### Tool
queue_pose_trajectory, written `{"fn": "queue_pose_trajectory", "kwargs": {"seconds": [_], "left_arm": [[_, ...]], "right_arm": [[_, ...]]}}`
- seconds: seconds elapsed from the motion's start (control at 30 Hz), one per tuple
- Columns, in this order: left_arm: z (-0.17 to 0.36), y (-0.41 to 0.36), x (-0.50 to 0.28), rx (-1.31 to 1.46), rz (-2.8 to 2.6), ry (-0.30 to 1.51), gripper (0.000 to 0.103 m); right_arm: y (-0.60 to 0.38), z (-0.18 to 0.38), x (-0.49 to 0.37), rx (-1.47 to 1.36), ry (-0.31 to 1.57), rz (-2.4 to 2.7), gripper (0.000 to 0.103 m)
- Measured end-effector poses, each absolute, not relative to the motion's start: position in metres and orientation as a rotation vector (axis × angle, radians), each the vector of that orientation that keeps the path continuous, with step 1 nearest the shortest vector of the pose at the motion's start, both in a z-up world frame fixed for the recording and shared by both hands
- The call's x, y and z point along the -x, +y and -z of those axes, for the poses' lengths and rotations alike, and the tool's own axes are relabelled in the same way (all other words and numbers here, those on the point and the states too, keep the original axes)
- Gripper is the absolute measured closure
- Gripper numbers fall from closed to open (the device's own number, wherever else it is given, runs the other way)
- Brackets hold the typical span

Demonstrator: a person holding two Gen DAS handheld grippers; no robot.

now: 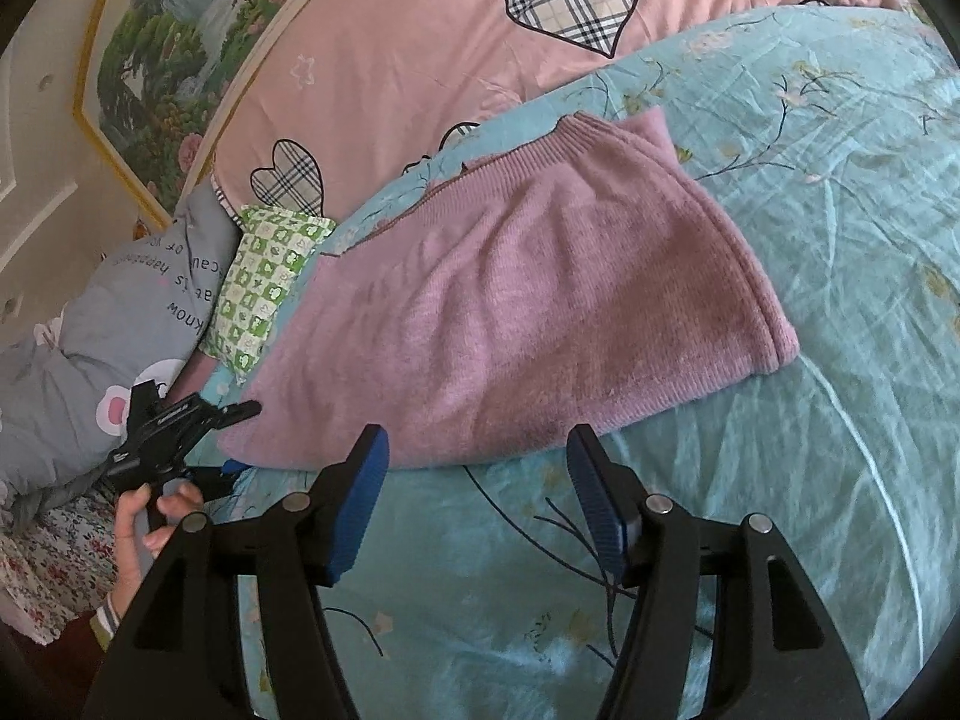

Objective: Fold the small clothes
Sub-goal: 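Grasp the sweater side edge with the left tool and lift it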

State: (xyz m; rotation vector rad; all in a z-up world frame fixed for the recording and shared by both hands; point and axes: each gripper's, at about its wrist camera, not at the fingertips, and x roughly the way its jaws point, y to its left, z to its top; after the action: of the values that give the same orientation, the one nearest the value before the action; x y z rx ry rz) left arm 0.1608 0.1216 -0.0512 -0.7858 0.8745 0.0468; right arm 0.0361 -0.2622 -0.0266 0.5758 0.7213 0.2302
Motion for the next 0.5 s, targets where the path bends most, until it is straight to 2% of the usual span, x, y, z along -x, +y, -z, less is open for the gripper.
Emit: {"fn": "queue_pose_trajectory", "kwargs": {"seconds": [0.07,0.1,0.13,0.23,0.33,0.5], "left_arm": [[0.050,0.121,-0.167,0.780,-0.055,0.862,0.037],[0.049,0.120,-0.170,0.775,-0.053,0.857,0.049],[0.049,0.119,-0.172,0.776,-0.040,0.856,0.067],[0.044,0.113,-0.179,0.753,-0.016,0.851,0.084],[0.025,0.098,-0.179,0.644,-0.015,0.822,0.088],[-0.017,0.055,-0.180,0.487,0.079,0.749,0.091]], "right_arm": [[-0.264,0.027,-0.036,-0.584,0.717,-0.232,0.040],[-0.264,0.026,-0.036,-0.586,0.715,-0.233,0.040],[-0.264,0.026,-0.035,-0.590,0.714,-0.232,0.040],[-0.264,0.023,-0.033,-0.601,0.704,-0.240,0.040],[-0.265,0.014,-0.032,-0.610,0.690,-0.265,0.040],[-0.281,-0.004,-0.038,-0.670,0.652,-0.313,0.040]]}}
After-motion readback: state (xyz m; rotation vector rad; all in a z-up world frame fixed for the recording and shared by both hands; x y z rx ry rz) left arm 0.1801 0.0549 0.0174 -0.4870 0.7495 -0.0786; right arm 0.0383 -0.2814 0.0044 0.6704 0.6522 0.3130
